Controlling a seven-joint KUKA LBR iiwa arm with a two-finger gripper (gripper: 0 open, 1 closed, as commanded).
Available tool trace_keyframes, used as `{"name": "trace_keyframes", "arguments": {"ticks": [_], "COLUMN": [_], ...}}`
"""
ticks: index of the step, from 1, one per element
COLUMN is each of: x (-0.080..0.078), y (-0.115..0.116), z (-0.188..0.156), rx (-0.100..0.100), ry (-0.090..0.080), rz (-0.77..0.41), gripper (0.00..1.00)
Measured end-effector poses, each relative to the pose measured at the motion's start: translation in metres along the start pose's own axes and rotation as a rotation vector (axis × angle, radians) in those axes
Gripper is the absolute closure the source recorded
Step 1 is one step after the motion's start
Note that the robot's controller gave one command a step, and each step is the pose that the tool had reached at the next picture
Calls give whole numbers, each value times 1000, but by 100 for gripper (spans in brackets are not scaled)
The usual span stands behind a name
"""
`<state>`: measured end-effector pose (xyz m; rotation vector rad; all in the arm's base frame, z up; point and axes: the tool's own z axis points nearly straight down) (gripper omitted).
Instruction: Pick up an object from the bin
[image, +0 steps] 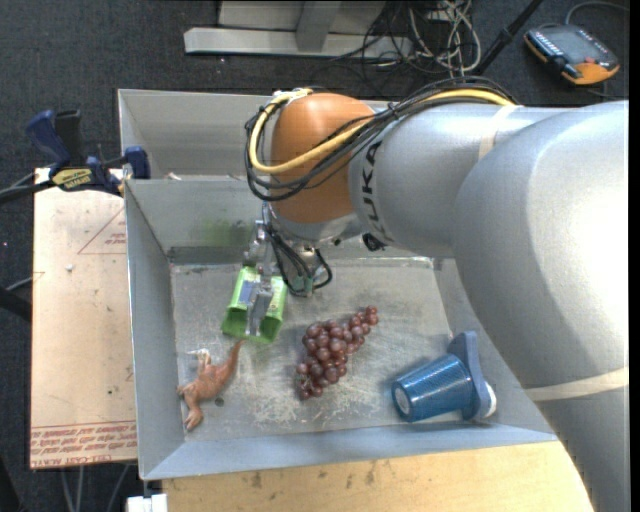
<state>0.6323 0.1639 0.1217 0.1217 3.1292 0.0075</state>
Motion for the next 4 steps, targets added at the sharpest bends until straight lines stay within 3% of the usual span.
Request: {"name": "trace_keyframes", "arguments": {"ticks": [1, 2, 3, 4], "x": [-1, -1, 0, -9], "y": [-1, -1, -1, 7], "z": [2, 2, -37, -100], "rx": [-1, -1, 6, 5], "ry": [1, 1, 15, 9], "rz": [14, 14, 28, 22], "gripper": [100, 100, 100, 100]}}
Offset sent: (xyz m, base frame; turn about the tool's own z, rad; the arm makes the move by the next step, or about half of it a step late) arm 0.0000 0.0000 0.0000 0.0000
